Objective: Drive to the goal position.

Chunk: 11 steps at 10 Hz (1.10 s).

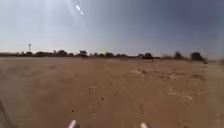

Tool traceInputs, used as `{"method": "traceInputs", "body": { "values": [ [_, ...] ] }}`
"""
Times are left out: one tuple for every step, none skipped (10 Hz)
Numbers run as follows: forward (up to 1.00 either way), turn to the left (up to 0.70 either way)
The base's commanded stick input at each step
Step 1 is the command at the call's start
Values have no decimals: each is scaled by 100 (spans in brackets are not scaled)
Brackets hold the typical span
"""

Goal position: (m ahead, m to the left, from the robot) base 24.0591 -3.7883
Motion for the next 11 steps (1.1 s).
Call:
{"method": "traceInputs", "body": {
  "values": [
    [50,0],
    [50,0],
    [50,0],
    [50,0],
    [50,0],
    [50,0],
    [50,0],
    [50,0],
    [50,0],
    [50,0],
    [50,0]
  ]
}}
